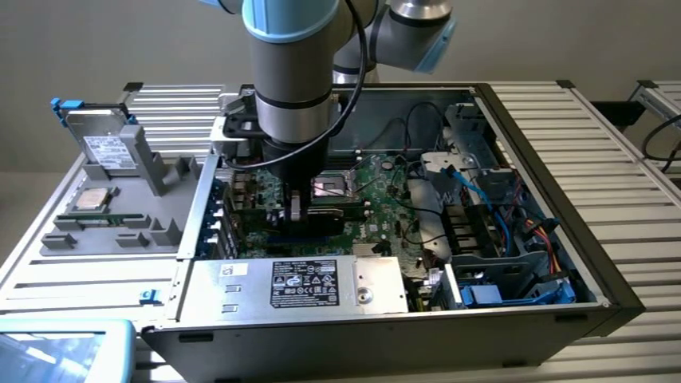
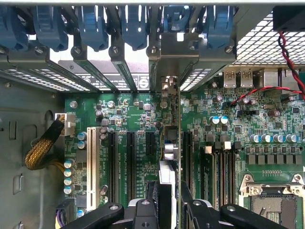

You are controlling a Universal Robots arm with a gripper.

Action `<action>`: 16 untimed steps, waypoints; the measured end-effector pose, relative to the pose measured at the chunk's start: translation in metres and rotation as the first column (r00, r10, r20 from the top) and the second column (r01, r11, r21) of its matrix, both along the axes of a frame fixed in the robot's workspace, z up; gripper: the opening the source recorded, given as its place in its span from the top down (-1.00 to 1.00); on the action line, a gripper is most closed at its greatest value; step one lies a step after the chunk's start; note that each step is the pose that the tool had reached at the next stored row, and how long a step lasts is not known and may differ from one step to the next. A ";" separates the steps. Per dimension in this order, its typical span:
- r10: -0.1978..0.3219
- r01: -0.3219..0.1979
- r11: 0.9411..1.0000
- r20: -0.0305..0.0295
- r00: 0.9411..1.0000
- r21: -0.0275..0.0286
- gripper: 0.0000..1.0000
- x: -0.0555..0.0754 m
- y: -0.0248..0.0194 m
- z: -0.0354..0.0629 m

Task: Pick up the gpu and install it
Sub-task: 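Insert the gpu into the slot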

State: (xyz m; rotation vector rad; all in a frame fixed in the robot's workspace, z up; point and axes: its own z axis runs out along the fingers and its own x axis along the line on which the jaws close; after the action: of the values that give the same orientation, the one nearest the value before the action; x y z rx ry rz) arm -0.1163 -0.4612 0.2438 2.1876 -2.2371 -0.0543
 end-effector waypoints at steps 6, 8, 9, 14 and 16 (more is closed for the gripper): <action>0.000 0.000 1.000 0.000 1.000 0.000 0.44 0.000 -0.0004 0.0012; 0.000 0.000 1.000 0.000 1.000 -0.002 0.44 0.000 -0.0004 0.0011; 0.000 0.000 1.000 0.000 1.000 -0.005 0.44 0.000 -0.0004 0.0010; 0.000 0.000 1.000 0.000 1.000 -0.012 0.44 0.000 -0.0005 0.0007; 0.000 0.000 1.000 0.000 1.000 -0.012 0.44 0.000 -0.0004 0.0005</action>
State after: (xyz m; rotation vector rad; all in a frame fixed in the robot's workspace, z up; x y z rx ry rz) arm -0.1163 -0.4616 0.2443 2.1818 -2.2311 -0.0407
